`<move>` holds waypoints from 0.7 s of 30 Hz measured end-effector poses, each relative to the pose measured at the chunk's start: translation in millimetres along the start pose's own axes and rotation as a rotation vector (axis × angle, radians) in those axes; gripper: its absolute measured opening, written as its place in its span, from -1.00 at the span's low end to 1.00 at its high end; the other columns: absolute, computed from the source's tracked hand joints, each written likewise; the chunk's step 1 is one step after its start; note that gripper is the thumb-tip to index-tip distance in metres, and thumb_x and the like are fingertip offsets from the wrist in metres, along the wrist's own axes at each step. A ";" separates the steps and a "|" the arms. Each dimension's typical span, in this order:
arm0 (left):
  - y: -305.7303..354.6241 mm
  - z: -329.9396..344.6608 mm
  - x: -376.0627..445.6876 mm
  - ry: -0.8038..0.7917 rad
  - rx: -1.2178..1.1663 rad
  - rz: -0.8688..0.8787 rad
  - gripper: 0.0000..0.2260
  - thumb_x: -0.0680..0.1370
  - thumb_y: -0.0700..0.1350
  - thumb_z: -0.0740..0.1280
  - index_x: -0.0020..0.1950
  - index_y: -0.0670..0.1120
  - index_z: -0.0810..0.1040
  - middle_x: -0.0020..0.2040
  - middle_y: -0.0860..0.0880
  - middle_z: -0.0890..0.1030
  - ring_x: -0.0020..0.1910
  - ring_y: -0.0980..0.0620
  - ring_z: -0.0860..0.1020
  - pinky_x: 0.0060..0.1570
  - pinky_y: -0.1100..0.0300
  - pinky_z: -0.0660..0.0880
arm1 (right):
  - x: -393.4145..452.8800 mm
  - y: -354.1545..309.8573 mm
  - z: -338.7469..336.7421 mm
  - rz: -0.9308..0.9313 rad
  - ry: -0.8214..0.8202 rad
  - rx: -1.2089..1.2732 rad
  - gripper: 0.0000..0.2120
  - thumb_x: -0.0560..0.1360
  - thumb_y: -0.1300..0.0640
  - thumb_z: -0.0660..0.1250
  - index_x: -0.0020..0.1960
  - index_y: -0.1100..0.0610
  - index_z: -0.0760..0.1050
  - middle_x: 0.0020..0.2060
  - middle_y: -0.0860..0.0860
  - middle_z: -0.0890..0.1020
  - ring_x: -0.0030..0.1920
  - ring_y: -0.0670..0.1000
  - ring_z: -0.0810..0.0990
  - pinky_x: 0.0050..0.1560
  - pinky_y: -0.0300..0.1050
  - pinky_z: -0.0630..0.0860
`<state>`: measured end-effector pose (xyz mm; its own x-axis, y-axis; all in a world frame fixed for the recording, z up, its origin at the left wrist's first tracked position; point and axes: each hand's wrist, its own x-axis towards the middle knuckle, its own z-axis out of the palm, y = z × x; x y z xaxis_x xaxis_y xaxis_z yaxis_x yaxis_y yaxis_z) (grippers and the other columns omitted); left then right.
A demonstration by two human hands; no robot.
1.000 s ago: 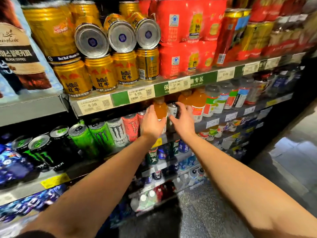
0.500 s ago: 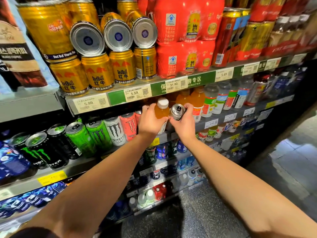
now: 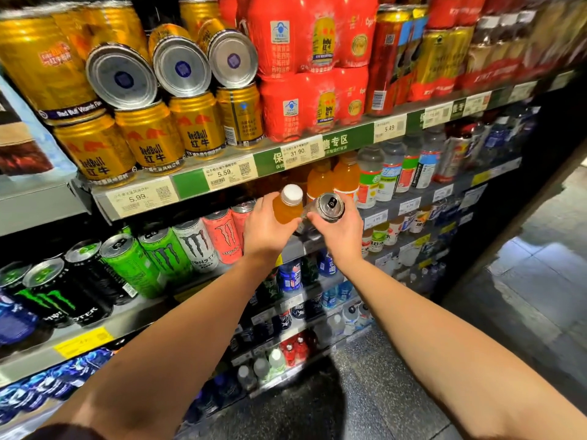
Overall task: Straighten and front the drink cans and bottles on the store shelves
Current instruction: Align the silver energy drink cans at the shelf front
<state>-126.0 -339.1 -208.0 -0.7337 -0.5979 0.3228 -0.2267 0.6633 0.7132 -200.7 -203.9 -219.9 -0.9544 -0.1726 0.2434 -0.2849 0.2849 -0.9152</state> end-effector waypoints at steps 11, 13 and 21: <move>20.2 31.5 24.8 0.101 -0.087 -0.138 -0.36 0.29 0.22 0.54 0.25 -0.08 0.53 0.01 0.01 0.65 -0.04 0.03 0.61 0.02 0.01 0.58 | 7.4 1.3 -38.6 0.018 0.104 0.080 -0.46 0.37 -0.02 0.56 0.25 0.02 0.41 0.09 -0.22 0.49 0.07 -0.33 0.41 0.12 -0.51 0.27; 20.2 38.6 31.3 0.101 -0.041 -0.165 -0.35 0.28 0.24 0.53 0.22 -0.12 0.55 -0.01 -0.03 0.66 -0.03 -0.01 0.62 0.01 -0.01 0.58 | 7.5 3.6 -44.4 0.025 0.101 0.061 -0.36 0.35 -0.07 0.55 0.34 0.07 0.41 0.22 -0.11 0.52 0.22 -0.17 0.44 0.27 -0.27 0.36; 23.6 42.5 43.1 0.095 0.030 -0.229 -0.40 0.38 0.16 0.54 0.19 -0.28 0.56 -0.02 -0.17 0.66 -0.01 -0.16 0.61 -0.10 0.05 0.49 | 5.9 12.3 -53.7 0.001 0.072 0.031 -0.41 0.36 -0.03 0.56 0.31 0.03 0.42 0.17 -0.17 0.50 0.20 -0.18 0.42 0.29 -0.25 0.34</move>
<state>-190.2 -330.1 -203.7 -0.5979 -0.7728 0.2129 -0.4000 0.5178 0.7562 -214.6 -150.8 -212.6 -0.9591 -0.1036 0.2635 -0.2817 0.2556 -0.9249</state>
